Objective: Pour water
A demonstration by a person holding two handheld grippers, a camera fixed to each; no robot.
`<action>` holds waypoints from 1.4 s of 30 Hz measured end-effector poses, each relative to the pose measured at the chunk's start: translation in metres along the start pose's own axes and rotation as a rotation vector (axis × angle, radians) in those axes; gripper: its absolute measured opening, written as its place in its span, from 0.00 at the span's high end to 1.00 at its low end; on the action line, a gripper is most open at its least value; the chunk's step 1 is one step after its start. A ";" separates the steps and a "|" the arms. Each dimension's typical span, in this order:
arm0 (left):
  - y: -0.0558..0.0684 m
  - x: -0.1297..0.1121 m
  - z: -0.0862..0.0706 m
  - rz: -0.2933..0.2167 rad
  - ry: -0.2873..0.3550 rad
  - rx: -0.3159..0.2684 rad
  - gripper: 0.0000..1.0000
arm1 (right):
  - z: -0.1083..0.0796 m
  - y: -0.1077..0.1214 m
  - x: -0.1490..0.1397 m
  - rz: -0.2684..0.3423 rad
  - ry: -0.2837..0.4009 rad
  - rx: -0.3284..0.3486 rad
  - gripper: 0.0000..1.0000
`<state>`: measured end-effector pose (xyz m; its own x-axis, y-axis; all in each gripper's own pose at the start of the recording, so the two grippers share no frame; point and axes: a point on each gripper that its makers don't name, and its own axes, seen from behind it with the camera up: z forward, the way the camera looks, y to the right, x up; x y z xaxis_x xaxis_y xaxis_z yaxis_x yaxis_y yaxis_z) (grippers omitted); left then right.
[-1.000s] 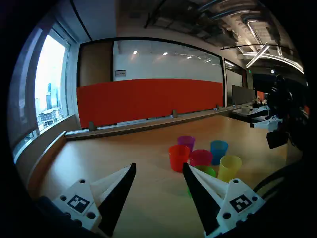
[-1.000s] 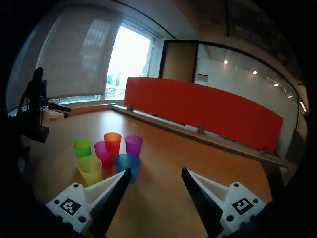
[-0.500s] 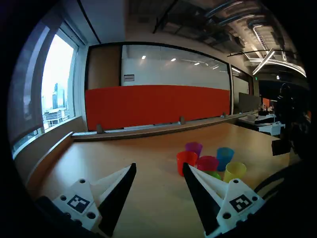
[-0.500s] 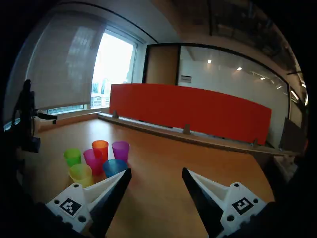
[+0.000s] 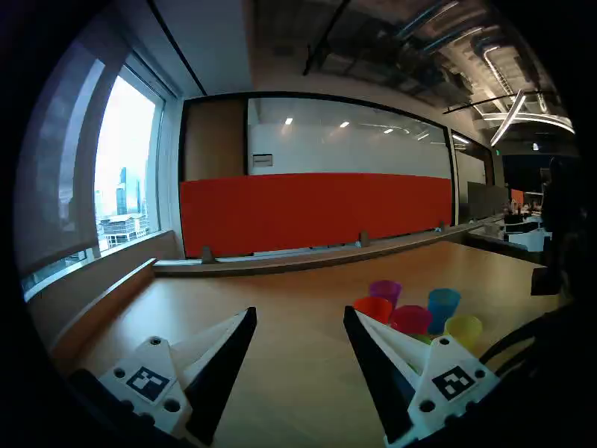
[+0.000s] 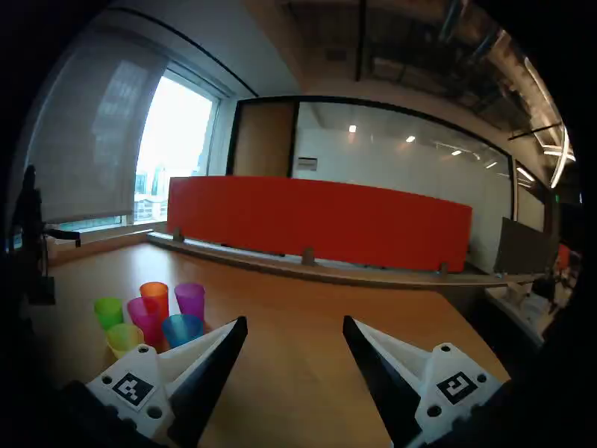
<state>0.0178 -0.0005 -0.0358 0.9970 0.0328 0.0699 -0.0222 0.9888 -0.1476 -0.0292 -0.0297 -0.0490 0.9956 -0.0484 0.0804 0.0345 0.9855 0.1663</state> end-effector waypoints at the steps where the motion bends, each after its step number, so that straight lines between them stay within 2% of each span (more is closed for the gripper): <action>1: -0.001 0.000 0.000 -0.001 0.004 0.007 0.14 | -0.001 0.003 0.002 0.000 0.007 -0.014 0.00; 8: -0.010 0.006 0.000 -0.019 0.049 0.061 0.14 | -0.010 0.023 0.016 0.014 0.061 -0.123 0.01; 15: -0.025 0.016 -0.002 -0.024 0.100 0.132 0.14 | -0.019 0.045 0.028 0.068 0.105 -0.222 0.01; 24: -0.033 0.026 0.001 0.007 0.157 0.195 0.14 | -0.028 0.065 0.026 0.160 0.117 -0.282 0.01; 29: -0.035 0.028 0.002 0.016 0.179 0.227 0.14 | -0.033 0.071 0.027 0.164 0.115 -0.302 0.01; 35: -0.034 0.023 0.006 0.001 0.180 0.250 0.14 | -0.038 0.076 0.029 0.145 0.120 -0.330 0.01; 42: -0.029 0.010 0.012 -0.008 0.183 0.252 0.14 | -0.041 0.078 0.031 0.127 0.113 -0.350 0.00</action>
<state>0.0273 -0.0268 -0.0191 0.9935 0.0208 -0.1122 -0.0091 0.9946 0.1035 0.0081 0.0523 -0.0734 0.9965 0.0764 -0.0328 -0.0811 0.9795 -0.1846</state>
